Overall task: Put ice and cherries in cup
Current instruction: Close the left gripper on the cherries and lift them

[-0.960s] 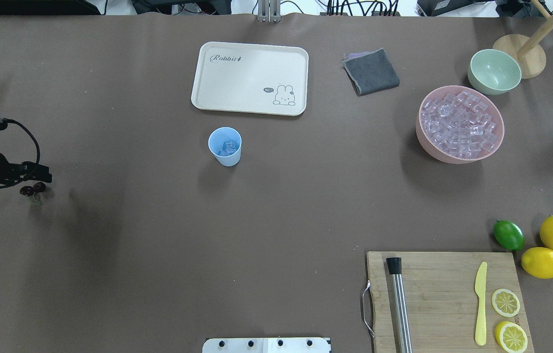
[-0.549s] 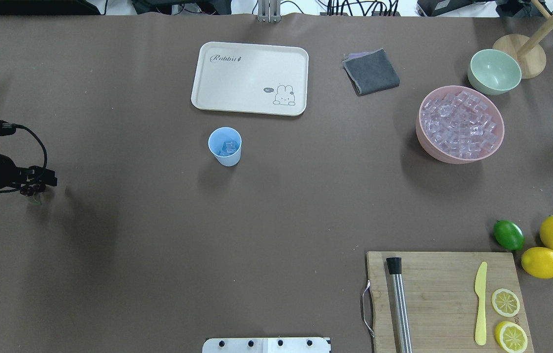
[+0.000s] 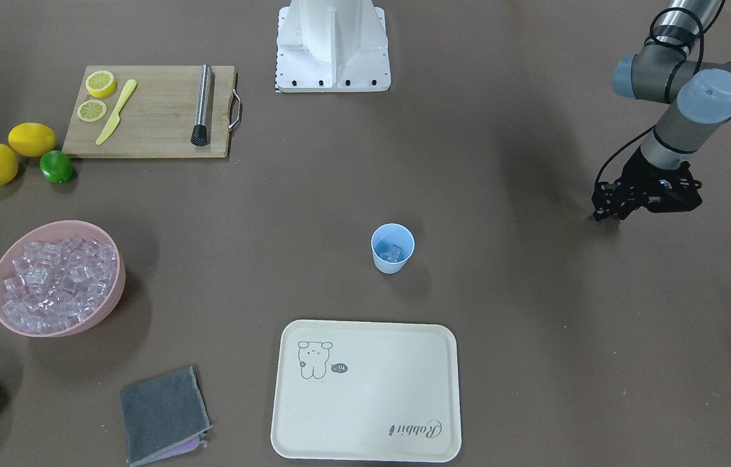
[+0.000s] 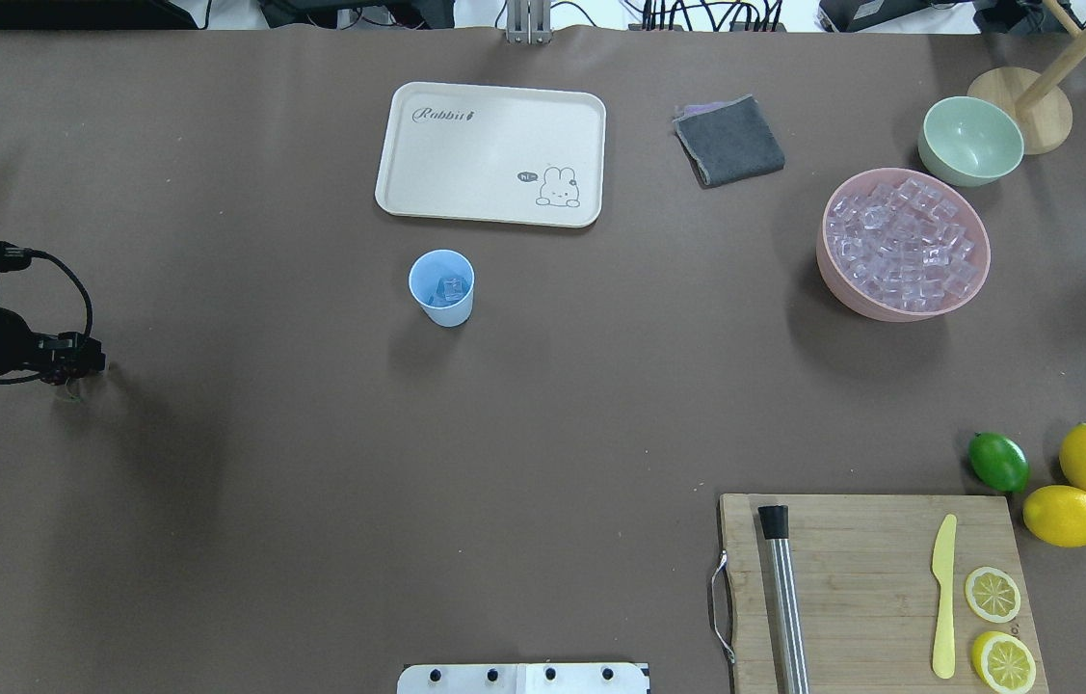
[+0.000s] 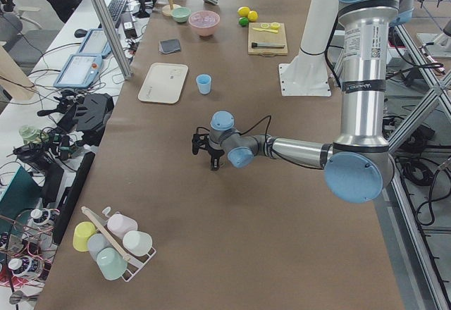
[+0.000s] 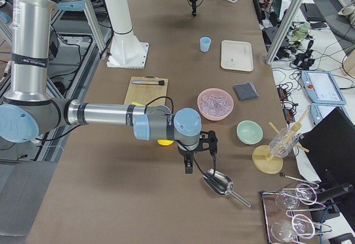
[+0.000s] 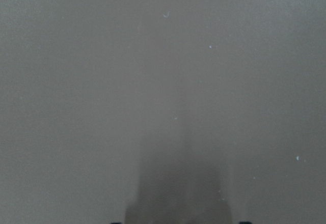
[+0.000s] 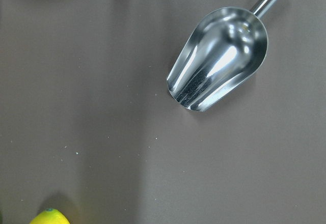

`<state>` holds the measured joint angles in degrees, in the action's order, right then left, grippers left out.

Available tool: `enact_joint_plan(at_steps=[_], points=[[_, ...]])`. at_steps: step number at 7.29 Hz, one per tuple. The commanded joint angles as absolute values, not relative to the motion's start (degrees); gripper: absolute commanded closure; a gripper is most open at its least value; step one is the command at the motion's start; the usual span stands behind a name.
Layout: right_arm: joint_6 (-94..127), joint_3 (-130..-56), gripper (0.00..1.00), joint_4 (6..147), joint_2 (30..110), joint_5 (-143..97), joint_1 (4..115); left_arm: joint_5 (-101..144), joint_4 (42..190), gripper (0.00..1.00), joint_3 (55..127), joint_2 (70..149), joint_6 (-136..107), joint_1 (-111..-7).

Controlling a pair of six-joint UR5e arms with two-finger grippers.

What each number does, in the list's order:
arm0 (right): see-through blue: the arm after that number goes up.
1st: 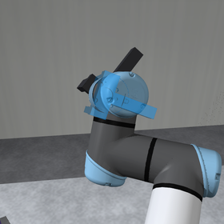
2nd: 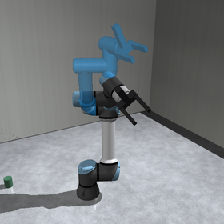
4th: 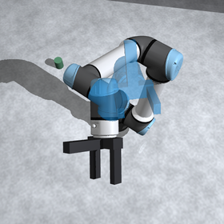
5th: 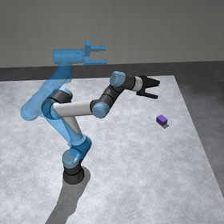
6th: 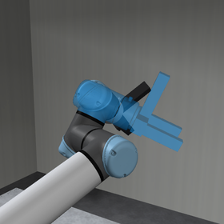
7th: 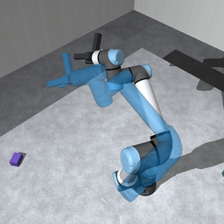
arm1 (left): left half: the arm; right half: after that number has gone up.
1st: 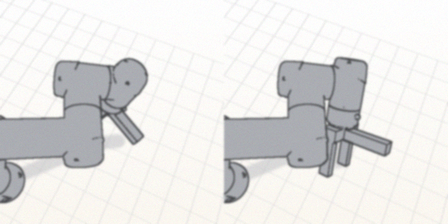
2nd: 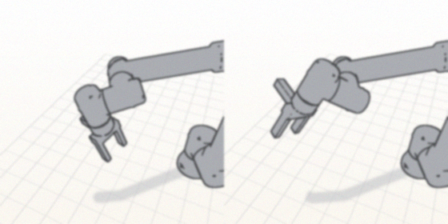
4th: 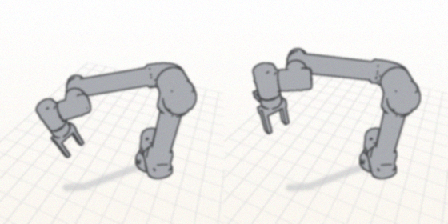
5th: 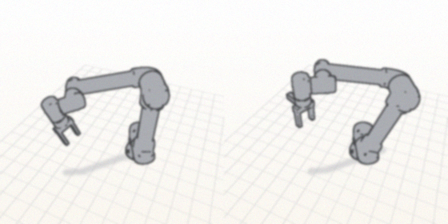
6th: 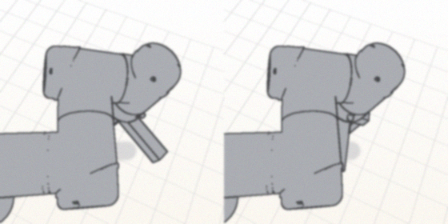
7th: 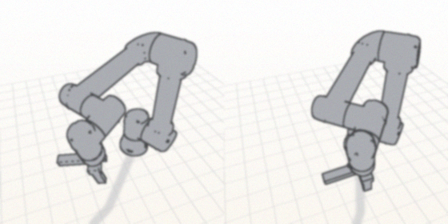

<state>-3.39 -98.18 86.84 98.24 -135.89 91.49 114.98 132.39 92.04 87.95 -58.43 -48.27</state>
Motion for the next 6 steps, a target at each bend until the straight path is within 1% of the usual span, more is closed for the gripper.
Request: enact_joint_plan(at_steps=[1, 2, 3, 4, 6], points=[[-3.34, -98.26, 0.01, 86.84, 98.00, -135.97, 91.49, 114.96, 132.28, 0.67, 92.28, 87.89, -58.27, -48.34], [-3.34, -98.44, 0.00, 86.84, 98.00, -135.97, 91.49, 115.40, 131.67, 0.68, 93.85, 88.33, -58.36, -48.43], [-3.34, -98.35, 0.00, 86.84, 98.00, -135.97, 91.49, 115.66, 128.09, 0.68, 95.87, 89.72, -58.36, -48.60], [-3.34, -98.44, 0.00, 86.84, 98.00, -135.97, 91.49, 115.49, 118.31, 0.68, 96.85, 97.05, -58.71, -49.21], [-3.34, -98.44, 0.00, 86.84, 98.09, -136.05, 91.49, 114.79, 96.08, 0.69, 96.95, 114.43, -60.71, -49.74]])
